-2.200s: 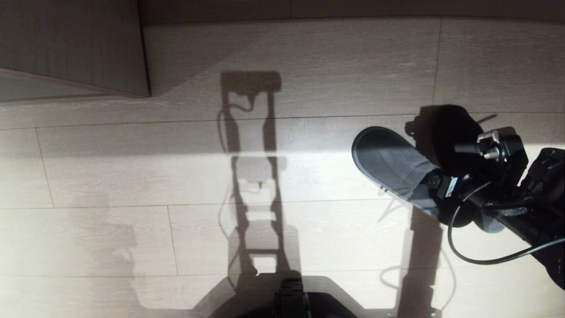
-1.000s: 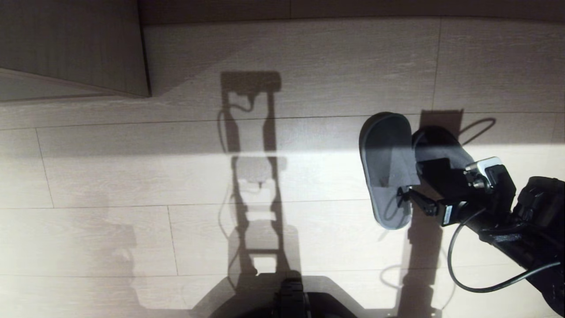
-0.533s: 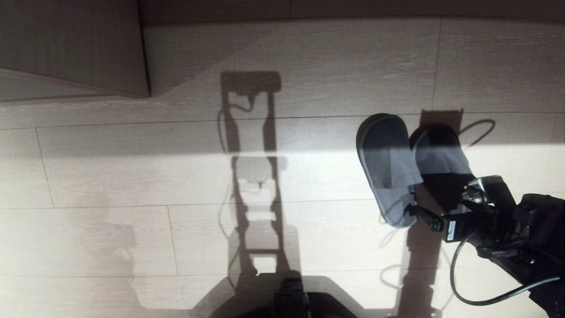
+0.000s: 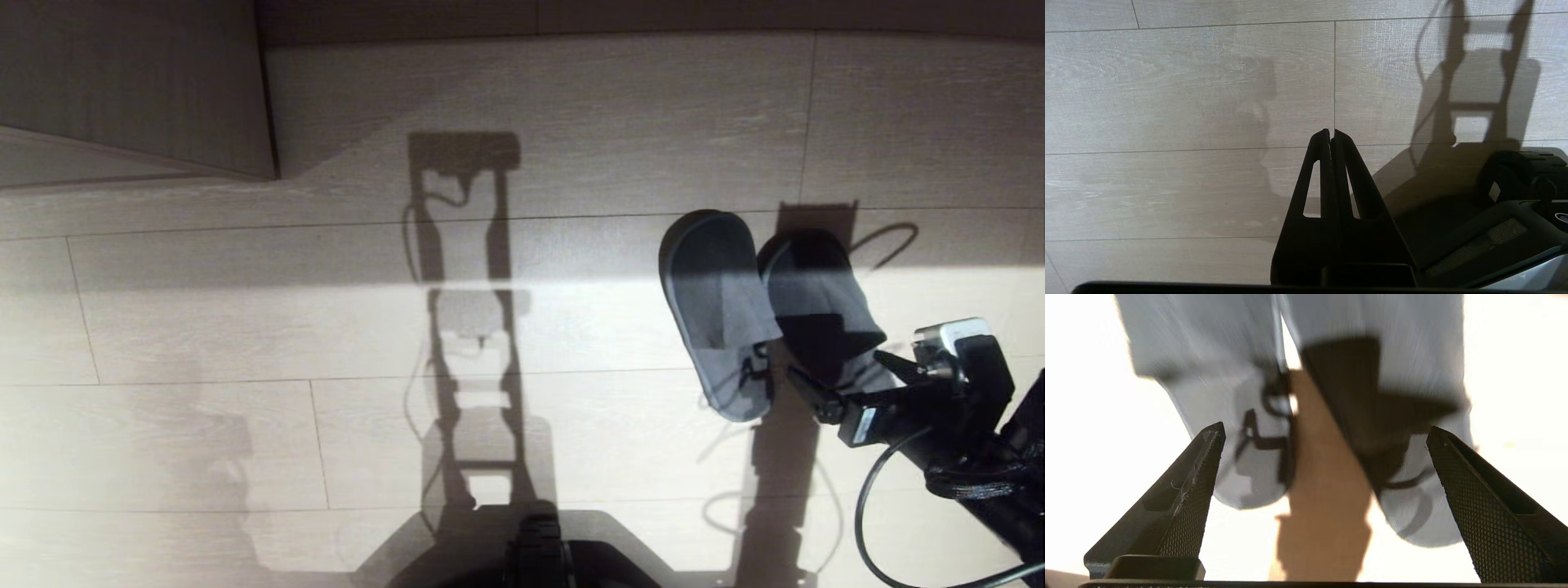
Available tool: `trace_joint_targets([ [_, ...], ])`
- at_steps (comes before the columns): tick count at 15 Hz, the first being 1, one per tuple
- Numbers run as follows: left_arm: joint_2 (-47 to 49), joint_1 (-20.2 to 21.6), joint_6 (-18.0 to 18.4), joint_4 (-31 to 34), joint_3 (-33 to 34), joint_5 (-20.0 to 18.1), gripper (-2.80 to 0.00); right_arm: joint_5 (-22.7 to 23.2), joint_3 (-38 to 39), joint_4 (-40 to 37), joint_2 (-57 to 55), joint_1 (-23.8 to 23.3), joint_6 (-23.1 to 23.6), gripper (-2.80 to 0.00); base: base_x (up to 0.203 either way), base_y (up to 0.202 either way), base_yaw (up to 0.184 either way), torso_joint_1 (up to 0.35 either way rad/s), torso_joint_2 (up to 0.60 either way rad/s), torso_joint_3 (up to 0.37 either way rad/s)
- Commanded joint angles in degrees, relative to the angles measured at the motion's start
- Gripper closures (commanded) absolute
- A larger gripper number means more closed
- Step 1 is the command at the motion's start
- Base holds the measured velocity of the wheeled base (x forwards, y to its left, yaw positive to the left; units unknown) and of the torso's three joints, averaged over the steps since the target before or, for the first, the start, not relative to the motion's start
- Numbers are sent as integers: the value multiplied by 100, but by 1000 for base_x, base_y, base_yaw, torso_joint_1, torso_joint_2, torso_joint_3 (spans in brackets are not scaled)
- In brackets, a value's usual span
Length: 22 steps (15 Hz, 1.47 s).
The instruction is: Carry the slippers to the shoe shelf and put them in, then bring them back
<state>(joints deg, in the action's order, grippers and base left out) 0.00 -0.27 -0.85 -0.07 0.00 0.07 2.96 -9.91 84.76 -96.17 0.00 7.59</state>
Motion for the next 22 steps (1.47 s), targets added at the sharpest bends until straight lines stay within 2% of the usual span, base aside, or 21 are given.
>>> trace_joint_targets([
  [1, 0, 0, -3, -1, 9, 2, 0, 72, -27, 27, 534, 0, 18, -280, 0, 0, 0, 0, 0, 0],
  [4, 0, 0, -3, -1, 9, 2, 0, 106, 9, 26, 534, -9, -78, -280, 0, 0, 0, 0, 0, 0],
  [5, 0, 0, -3, -1, 9, 2, 0, 152, -20, 23, 564, -9, -223, -175, 0, 0, 0, 0, 0, 0],
  [6, 0, 0, -3, -1, 9, 2, 0, 130, -84, 45, 560, -9, -296, 0, 0, 0, 0, 0, 0, 0],
  [8, 0, 0, -3, -1, 9, 2, 0, 66, -360, 37, 547, -113, -303, 0, 0, 0, 0, 0, 0, 0],
  [11, 0, 0, -3, -1, 9, 2, 0, 61, -688, -5, 365, -640, -177, 0, 0, 0, 0, 0, 0, 0],
  [13, 0, 0, -3, -1, 9, 2, 0, 69, -763, -27, 51, -1383, 76, 0, 0, 0, 0, 0, 0, 0],
  [14, 0, 0, -3, -1, 9, 2, 0, 78, -738, -28, -51, -1513, 177, 0, 0, 0, 0, 0, 0, 0],
  [17, 0, 0, -3, -1, 9, 2, 0, 196, -173, 25, -341, -1606, 270, 0, 0, 0, 0, 0, 0, 0],
  [19, 0, 0, -3, -1, 9, 2, 0, 221, -56, 70, -514, -1565, 449, 0, 0, 0, 0, 0, 0, 0],
  [21, -9, 0, -3, -1, 9, 2, 0, 222, -142, 141, -766, -1408, 506, 0, 0, 0, 0, 0, 0, 0],
  [22, 0, 0, -3, -1, 9, 2, 0, 220, -220, 173, -826, -1149, 511, 0, 0, 0, 0, 0, 0, 0],
])
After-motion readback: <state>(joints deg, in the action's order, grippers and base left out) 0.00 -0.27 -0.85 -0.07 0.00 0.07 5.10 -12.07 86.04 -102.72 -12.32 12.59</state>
